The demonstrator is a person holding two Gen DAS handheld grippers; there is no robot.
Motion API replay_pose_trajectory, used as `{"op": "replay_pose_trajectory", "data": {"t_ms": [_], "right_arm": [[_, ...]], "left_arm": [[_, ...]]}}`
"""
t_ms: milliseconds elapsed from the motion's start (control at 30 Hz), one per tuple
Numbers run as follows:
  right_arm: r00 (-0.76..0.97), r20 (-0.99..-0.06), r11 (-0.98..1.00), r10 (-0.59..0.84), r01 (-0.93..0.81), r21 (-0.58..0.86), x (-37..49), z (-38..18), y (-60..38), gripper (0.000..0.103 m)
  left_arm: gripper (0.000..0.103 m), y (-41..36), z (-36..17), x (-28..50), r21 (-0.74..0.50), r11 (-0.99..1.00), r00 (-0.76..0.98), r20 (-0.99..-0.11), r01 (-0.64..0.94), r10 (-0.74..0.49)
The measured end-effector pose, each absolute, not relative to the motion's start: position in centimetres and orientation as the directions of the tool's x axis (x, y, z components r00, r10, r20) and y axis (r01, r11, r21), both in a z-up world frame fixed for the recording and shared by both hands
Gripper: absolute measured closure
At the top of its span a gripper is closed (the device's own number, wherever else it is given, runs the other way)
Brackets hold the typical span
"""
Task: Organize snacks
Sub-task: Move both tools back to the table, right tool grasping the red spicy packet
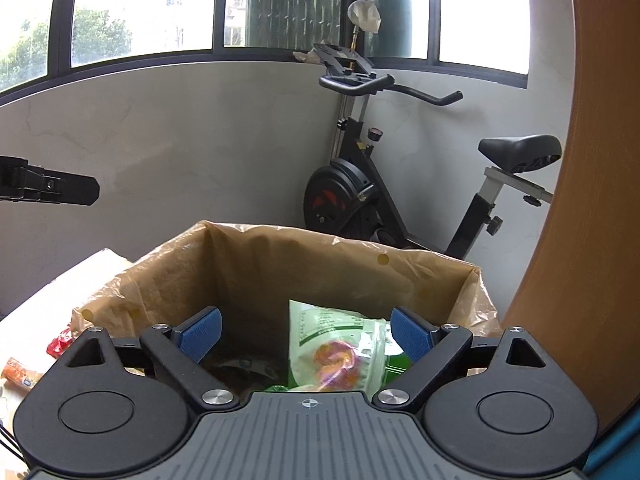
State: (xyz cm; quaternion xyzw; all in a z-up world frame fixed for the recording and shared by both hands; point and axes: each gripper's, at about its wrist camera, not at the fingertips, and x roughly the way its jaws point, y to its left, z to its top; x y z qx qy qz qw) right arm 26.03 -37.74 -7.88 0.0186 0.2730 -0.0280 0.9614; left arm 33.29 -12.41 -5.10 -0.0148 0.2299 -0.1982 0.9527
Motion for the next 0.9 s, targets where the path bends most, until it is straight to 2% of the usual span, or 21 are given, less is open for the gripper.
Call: {"op": "replay_pose_trajectory", "data": {"t_ms": [367,700,800,867,900], "right_arm": [[0.868,-0.495,0.999,0.034,-0.012,0.048,27.1,-6.9,-29.5,0.014],[0.835,-0.528,0.987,0.156,-0.148,0.059,29.1,-9.3,-20.2,0.015],[0.842,-0.524,0.99,0.129,-0.143,0.014,29.6,-10.1,-17.7,0.008],[0.842,-0.521,0.987,0.136,-0.159,0.001,30.0,-10.5,-16.5,0.009],[0.841,-0.523,0.986,0.143,-0.164,0.006,30.1,-10.6,-16.2,0.014]], "left_arm": [[0.027,-1.7,-6.3,31.2,-0.088,0.97,0.86,-0.45,0.225,-0.24],[0.027,5.8,-9.4,29.4,-0.115,0.986,0.848,-0.505,0.12,-0.162],[0.028,7.3,-10.7,29.1,-0.113,0.989,0.837,-0.527,0.098,-0.143],[0.028,7.9,-11.4,28.9,-0.111,0.99,0.83,-0.54,0.091,-0.137],[0.028,8.2,-11.8,28.9,-0.111,0.99,0.826,-0.547,0.089,-0.136]]}}
